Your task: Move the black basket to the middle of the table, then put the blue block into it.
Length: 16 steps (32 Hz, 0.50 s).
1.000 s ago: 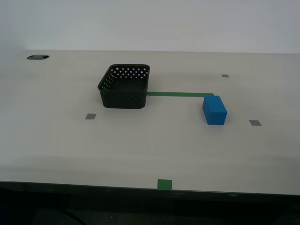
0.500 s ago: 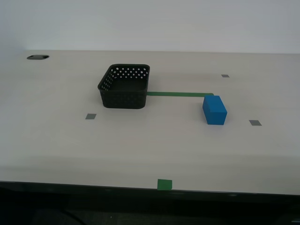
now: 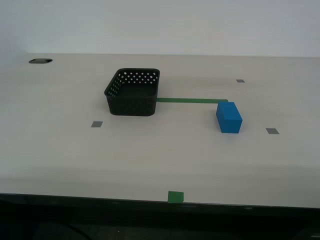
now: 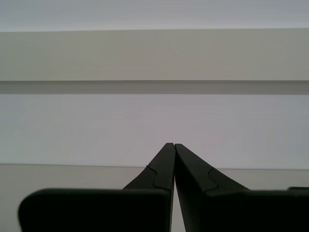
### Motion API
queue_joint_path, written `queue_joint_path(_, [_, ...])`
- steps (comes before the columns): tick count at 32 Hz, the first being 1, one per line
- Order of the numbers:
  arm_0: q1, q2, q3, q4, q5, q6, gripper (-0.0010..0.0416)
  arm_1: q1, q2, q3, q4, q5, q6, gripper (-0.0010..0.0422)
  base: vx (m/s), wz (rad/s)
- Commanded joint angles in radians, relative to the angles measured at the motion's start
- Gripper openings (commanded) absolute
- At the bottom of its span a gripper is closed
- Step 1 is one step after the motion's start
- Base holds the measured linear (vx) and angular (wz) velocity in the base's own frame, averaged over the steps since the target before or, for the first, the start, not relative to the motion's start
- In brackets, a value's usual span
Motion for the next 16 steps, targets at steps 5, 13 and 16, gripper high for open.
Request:
queue_joint_path(5, [0.002, 0.000, 0.001, -0.024, -0.001, 0.024, 0.0002, -0.042, 0.072, 0.156, -0.247, -0.010, 0.035, 0.0000, 0.000, 0.000])
queue_joint_path(13, [0.002, 0.002, 0.147, -0.426, -0.027, -0.018, 0.0002, -0.139, 0.235, 0.262, -0.401, -0.010, 0.092, 0.0000, 0.000, 0.000])
queue_joint_path(16, [0.002, 0.005, 0.280, -0.659, -0.027, -0.040, 0.0002, -0.159, 0.299, 0.302, -0.481, -0.009, 0.099, 0.0000, 0.000, 0.000])
